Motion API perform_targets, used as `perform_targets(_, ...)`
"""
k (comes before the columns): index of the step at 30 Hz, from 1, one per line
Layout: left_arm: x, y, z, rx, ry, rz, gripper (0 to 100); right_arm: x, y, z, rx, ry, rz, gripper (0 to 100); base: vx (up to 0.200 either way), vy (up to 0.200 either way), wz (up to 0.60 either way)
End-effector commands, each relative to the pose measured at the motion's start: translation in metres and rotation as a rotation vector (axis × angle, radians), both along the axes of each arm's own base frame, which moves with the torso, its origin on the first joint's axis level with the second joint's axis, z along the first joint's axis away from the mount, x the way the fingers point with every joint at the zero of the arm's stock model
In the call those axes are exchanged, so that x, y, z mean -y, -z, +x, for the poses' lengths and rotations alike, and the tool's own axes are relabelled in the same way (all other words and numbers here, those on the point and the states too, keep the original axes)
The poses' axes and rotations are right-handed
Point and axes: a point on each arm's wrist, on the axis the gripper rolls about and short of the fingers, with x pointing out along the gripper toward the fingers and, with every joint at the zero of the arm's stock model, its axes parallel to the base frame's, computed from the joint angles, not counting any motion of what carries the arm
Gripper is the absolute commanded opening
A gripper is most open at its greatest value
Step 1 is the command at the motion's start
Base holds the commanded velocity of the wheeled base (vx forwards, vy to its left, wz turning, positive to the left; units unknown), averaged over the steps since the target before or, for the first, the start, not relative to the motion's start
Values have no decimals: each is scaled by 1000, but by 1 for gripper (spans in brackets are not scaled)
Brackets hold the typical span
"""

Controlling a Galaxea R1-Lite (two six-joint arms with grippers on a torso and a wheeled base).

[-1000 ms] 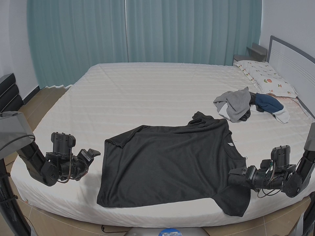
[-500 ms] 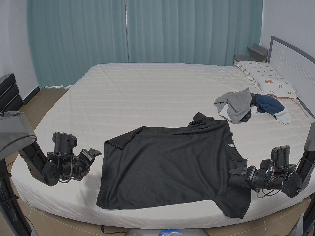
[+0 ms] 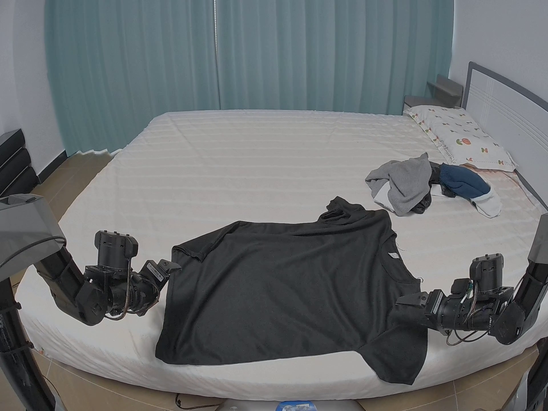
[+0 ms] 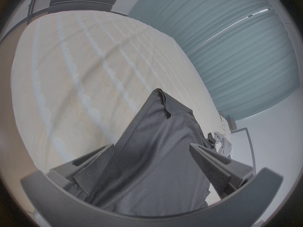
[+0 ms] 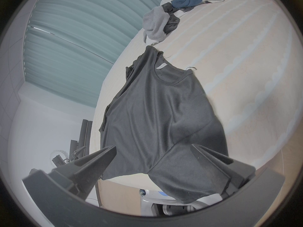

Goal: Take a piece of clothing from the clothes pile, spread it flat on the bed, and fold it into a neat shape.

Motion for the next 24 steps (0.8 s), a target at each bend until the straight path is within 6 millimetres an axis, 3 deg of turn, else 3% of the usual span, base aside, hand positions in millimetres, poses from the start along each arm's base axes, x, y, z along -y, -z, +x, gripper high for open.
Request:
perform_targets(1,0,0,0,-1,-1,0,100,-1,1,0,-3,-3,0,100,0,0,0)
perform_targets(4,0,-2,2,10,-2,-1,100,-1,0,0,-1,-4,0,100,200,0,0)
perform_targets(10,2,-6,10,38,3,-4,100,-1,2,0,-11,-1,2,100,0,0,0)
perform_targets(18,10,-2,48,90,13,0,100,-3,3,2,-30,15,29,100,0,0,0)
perform_targets(23,25,17,71,71,44,9,100,-4,3,3,-32,20,37,100,0,0,0)
perform_targets(24,30,25,83,49,49,16,100,-5,3,2,-35,20,38,100,0,0,0)
